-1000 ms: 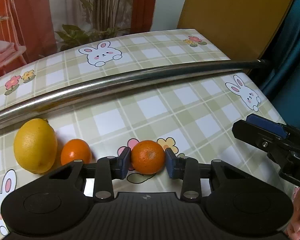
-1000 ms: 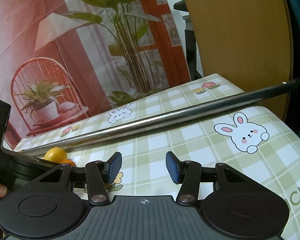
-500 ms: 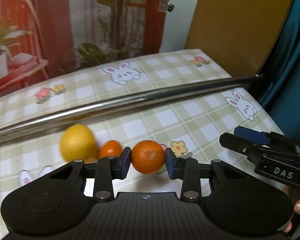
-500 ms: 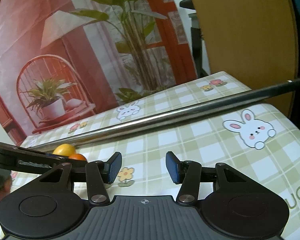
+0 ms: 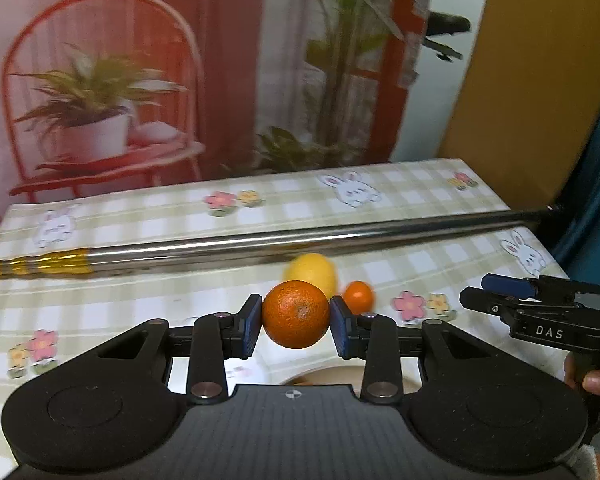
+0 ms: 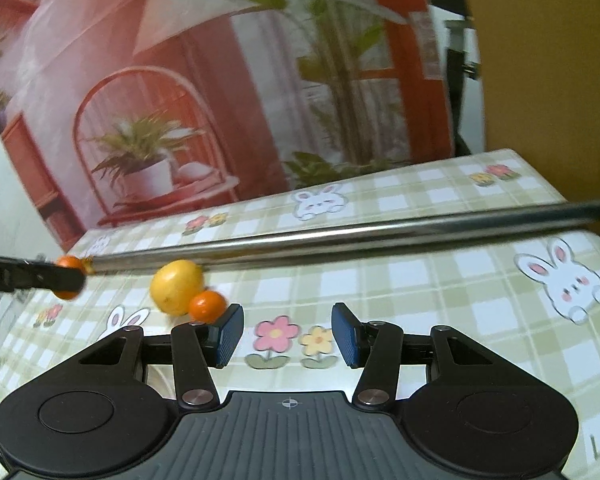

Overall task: Organize fruits
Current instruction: 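Lift the tangerine with the left gripper while the right grasps another tangerine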

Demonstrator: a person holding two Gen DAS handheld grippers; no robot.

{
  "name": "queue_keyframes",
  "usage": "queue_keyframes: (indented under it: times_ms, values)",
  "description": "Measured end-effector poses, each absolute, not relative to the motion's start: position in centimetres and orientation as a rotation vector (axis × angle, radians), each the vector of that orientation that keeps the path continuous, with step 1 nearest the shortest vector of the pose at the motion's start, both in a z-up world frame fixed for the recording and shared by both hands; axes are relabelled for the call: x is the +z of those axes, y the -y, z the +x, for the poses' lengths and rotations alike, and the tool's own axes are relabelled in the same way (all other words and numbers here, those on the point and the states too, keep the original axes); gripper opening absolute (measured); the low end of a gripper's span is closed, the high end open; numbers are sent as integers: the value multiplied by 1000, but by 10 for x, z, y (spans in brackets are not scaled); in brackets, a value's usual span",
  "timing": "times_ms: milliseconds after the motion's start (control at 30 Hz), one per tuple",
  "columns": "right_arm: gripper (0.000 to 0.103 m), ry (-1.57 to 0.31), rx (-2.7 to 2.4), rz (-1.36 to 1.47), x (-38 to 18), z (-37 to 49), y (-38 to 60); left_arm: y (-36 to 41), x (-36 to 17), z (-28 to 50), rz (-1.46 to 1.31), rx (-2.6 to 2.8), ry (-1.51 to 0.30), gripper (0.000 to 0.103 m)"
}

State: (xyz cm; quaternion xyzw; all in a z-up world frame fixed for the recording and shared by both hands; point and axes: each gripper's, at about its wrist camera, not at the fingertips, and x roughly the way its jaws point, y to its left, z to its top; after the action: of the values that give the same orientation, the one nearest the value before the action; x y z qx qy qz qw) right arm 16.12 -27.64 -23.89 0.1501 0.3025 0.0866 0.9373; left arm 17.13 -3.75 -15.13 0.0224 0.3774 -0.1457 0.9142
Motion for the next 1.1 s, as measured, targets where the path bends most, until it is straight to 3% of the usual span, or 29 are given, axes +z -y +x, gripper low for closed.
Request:
queue_keyframes:
  times_ms: [400, 833, 1100]
  values:
    - [47, -610, 365, 112, -235, 214, 211, -8, -155, 146, -101, -213, -745, 38]
    - [47, -736, 409, -77, -265, 256, 176, -14, -169, 128, -171, -200, -750, 38]
    - [35, -760, 412, -75, -268, 263, 166, -18, -173, 121, -192, -197, -757, 38]
